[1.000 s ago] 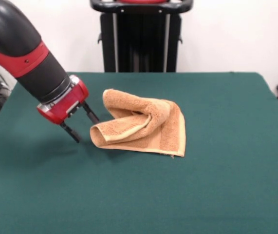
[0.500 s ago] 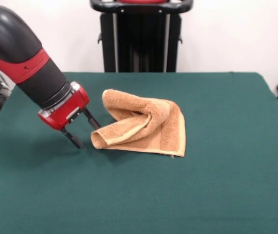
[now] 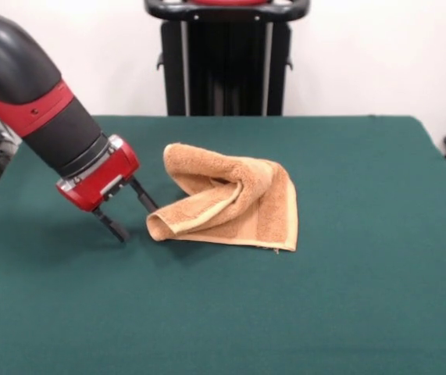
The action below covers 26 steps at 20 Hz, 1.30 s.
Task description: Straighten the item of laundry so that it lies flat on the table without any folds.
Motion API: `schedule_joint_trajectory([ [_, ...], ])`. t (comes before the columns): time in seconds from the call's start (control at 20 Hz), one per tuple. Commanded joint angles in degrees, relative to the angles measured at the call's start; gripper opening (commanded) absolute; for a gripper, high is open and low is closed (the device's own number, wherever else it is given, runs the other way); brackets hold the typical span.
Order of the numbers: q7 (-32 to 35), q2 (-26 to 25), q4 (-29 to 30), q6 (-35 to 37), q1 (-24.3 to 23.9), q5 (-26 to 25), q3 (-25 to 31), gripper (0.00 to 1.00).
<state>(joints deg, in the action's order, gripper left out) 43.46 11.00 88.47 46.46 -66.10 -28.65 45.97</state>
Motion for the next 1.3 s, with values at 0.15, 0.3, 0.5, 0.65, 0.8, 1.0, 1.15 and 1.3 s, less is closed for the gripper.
schedule_joint_trajectory([
  [0.15,1.53,2.29,-1.17,5.83,4.91,1.44,-2.00,1.00],
  [0.3,1.03,3.72,-1.88,9.89,6.19,1.04,-3.69,1.00],
  [0.5,0.74,4.96,-3.38,15.61,7.93,0.66,-5.88,1.00],
  [0.65,0.67,5.54,-3.66,18.05,8.25,1.00,-6.22,1.00],
  [0.8,0.72,6.01,-4.00,20.12,8.30,1.62,-6.09,1.00],
  [1.0,1.53,5.56,-3.88,19.14,8.00,1.93,-5.23,1.00],
  [1.15,2.01,4.13,-4.29,18.35,8.04,2.19,-4.94,1.00],
  [1.3,2.23,1.90,-4.72,14.36,7.87,2.21,-4.08,1.00],
])
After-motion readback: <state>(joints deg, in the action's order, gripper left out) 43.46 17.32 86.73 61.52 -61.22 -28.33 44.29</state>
